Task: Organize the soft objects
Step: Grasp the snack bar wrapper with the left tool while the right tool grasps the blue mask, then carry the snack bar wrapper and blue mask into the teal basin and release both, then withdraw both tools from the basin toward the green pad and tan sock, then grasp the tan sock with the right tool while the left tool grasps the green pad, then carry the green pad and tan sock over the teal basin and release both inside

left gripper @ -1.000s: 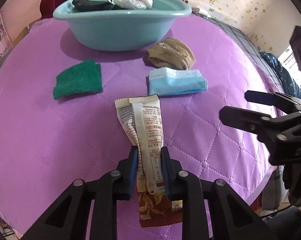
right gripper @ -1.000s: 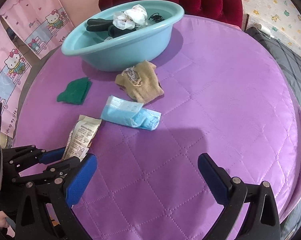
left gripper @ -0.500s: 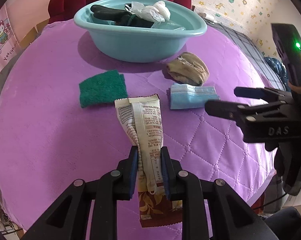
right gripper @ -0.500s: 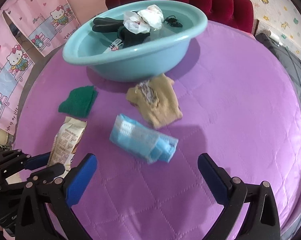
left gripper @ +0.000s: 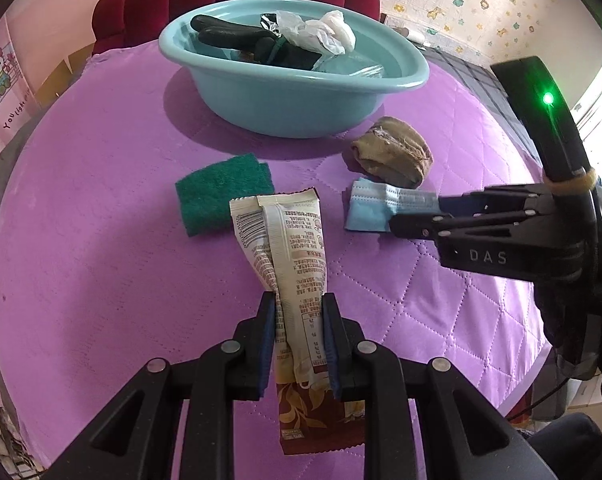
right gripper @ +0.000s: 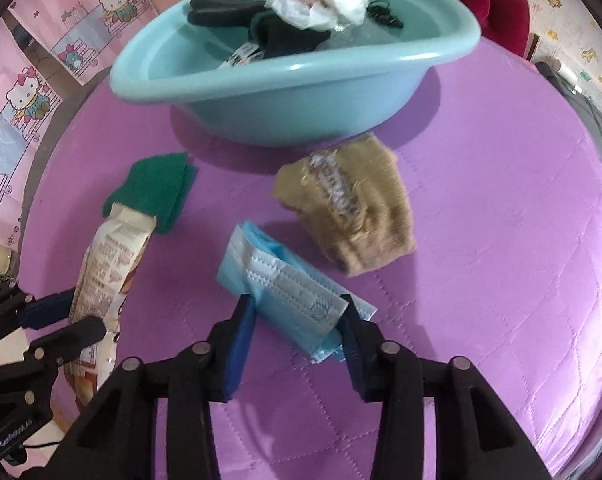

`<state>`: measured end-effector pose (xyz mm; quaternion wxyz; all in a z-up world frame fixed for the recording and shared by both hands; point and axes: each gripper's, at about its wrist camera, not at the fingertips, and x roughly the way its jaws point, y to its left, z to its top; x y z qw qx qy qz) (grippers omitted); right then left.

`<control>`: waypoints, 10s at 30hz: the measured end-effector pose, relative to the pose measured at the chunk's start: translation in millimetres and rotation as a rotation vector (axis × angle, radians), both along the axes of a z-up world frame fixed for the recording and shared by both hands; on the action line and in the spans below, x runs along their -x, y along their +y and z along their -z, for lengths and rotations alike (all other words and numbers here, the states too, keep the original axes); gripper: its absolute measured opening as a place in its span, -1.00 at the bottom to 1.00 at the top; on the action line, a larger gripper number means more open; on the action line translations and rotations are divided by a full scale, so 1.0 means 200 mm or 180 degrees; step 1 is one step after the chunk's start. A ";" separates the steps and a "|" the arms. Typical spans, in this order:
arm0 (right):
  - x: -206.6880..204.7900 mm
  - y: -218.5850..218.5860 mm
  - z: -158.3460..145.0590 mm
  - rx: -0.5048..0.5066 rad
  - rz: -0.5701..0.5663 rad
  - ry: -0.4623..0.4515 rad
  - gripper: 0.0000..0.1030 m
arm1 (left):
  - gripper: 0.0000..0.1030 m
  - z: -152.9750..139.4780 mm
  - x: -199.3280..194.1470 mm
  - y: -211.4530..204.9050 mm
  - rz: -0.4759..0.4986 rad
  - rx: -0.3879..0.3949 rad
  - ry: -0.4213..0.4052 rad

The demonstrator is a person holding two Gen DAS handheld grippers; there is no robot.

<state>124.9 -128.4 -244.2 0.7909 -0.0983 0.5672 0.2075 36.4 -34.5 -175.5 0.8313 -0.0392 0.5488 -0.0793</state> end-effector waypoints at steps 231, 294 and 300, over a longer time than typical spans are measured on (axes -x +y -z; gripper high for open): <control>-0.11 -0.13 0.01 -0.0187 0.0741 -0.0711 0.79 | 1.00 0.19 -0.17 0.17 -0.0435 -0.0425 -0.0686; 0.22 -0.12 -0.22 -0.0373 0.0661 -0.0571 -0.54 | -0.82 -0.06 -0.06 -0.04 -0.0007 -0.0109 -0.0435; 0.25 -0.12 -0.32 -0.0378 0.0655 -0.0562 -0.54 | -0.82 -0.19 -0.03 -0.05 0.0105 -0.0041 -0.0490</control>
